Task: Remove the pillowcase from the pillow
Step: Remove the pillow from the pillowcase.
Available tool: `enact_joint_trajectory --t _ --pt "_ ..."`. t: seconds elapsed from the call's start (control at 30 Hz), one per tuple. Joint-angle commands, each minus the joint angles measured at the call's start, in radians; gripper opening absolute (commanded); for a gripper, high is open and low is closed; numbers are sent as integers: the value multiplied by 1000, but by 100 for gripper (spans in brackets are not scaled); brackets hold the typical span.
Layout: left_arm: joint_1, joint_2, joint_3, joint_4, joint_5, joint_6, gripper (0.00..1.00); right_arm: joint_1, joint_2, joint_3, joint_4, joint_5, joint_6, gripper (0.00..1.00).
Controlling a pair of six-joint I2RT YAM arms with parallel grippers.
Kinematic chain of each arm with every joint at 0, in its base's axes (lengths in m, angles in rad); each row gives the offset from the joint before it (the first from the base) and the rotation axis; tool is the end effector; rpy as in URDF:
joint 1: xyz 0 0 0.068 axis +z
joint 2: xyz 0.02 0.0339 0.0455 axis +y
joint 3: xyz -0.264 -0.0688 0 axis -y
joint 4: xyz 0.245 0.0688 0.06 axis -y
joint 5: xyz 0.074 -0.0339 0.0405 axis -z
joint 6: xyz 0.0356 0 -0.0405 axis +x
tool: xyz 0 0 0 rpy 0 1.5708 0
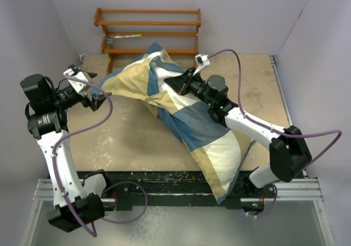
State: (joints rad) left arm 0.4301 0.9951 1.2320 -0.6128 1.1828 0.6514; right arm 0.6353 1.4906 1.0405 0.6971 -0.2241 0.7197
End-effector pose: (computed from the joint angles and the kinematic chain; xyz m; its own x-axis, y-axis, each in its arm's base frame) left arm 0.1789 0.0458 0.4187 0.1135 0.3044 -0.9457 0.6992 0.6518 0.2937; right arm 0.2778 0.2146 0.3507 -0.3477 0.5421 -0.7650 -0.6952 0.3984 0.5983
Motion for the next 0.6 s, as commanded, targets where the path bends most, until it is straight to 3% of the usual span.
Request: enact_joint_trajectory --t 0.0,0.13,0.23,0.43,0.57 --pt "-88 5 -17 119 -10 -142 86 48 -10 72 93 44 -58 0" --pt "-102 173 63 -269 -61 194 84 56 -22 69 89 52 -64 0" --pt "-90 208 46 -381 -85 360 86 55 -29 86 52 33 -80 0" --pt "-90 81 -109 -154 -195 376 89 55 -24 123 12 -50 -117 0" --pt "-90 92 -119 -109 -202 354 81 55 -28 138 -17 -95 -120 0"
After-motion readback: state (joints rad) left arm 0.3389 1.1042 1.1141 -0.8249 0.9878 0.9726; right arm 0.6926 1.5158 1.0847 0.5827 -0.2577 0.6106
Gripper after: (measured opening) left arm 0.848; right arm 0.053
